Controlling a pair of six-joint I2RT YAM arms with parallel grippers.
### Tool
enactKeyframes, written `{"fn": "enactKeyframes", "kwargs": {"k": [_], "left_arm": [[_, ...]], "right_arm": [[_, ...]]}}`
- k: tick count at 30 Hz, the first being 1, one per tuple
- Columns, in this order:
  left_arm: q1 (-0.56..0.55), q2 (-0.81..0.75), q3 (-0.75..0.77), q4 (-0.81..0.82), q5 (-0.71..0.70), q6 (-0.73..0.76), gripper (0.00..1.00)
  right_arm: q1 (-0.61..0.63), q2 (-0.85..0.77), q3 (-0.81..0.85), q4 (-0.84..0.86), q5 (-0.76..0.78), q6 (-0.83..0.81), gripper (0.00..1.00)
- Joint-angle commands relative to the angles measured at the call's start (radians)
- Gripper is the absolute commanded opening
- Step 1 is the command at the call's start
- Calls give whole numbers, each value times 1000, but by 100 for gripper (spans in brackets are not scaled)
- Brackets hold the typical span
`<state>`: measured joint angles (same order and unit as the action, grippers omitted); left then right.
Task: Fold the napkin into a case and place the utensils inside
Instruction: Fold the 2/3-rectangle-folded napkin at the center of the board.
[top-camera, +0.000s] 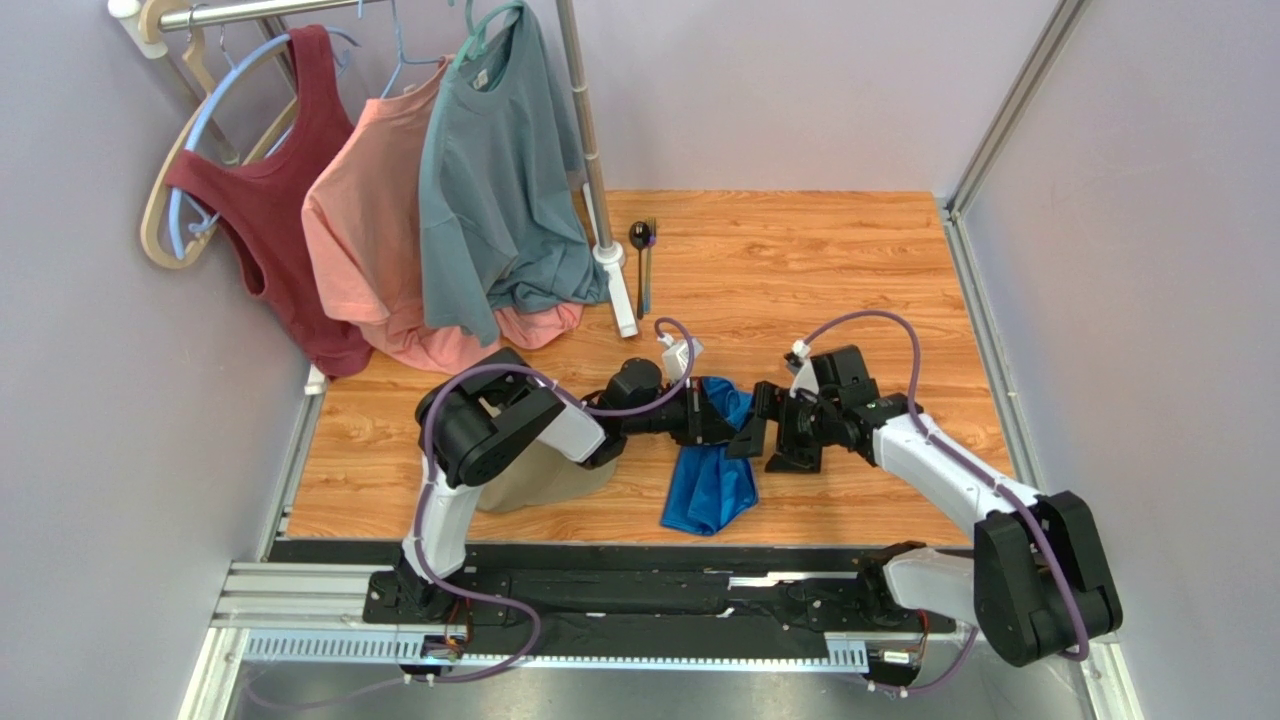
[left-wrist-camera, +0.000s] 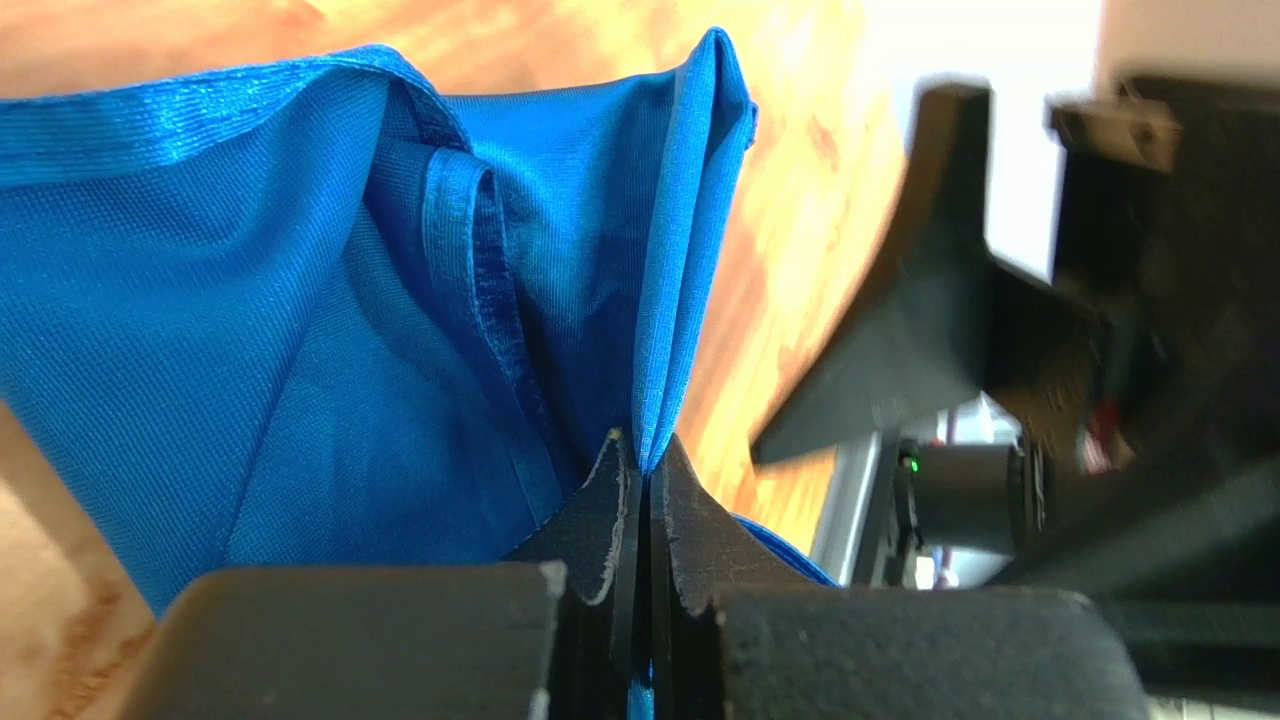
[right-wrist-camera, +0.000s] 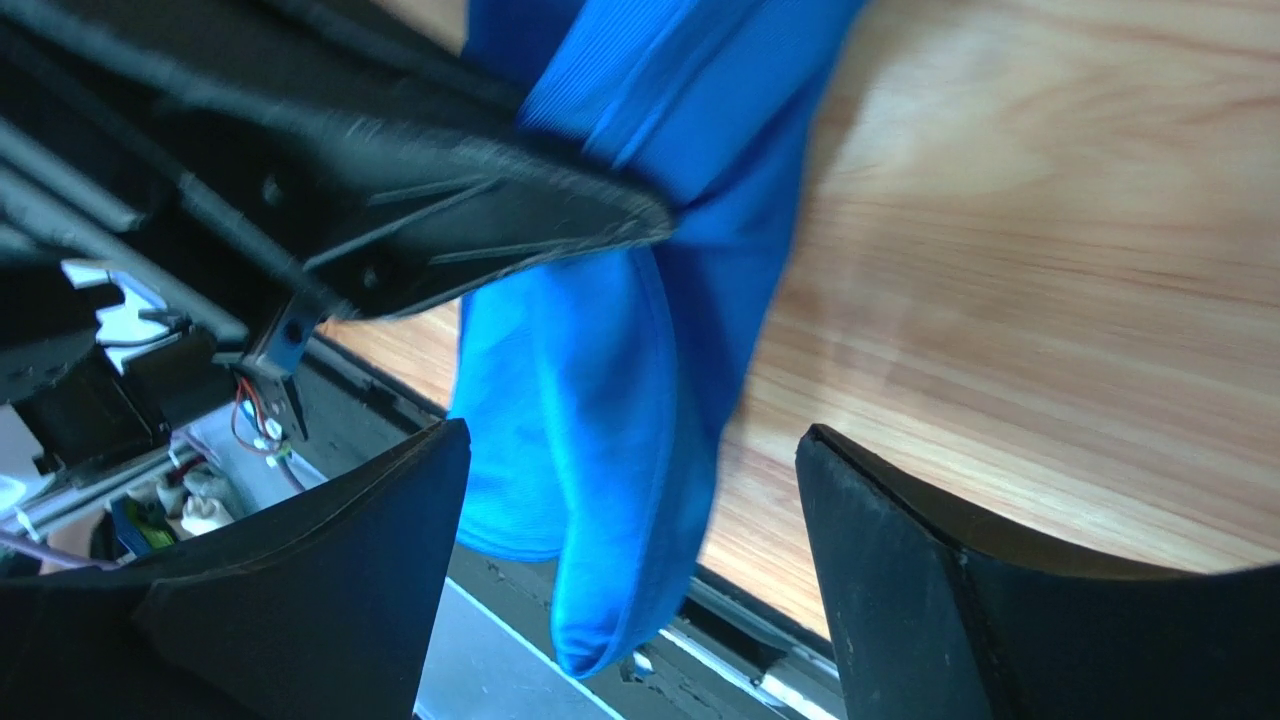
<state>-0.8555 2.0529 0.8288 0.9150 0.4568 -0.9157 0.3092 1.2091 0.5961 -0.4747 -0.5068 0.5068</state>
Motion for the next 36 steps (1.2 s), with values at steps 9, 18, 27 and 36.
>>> {"fn": "enactKeyframes", "kwargs": {"k": [9,18,27,36], "left_arm": [[4,-37,43,-51,-86,-54,0],[4,-66,0,-11,-73,-61,35],[6,-140,-37,-169,-26,26,65],[6,-148,42,-432,-32,98,67]], "right_arm": [[237,-88,-28,143,60,143,79],[320,18,-4,238,67,177,78],[320,63,1,292,39,168,78],[320,92,-28,421,-82,182,77]]}}
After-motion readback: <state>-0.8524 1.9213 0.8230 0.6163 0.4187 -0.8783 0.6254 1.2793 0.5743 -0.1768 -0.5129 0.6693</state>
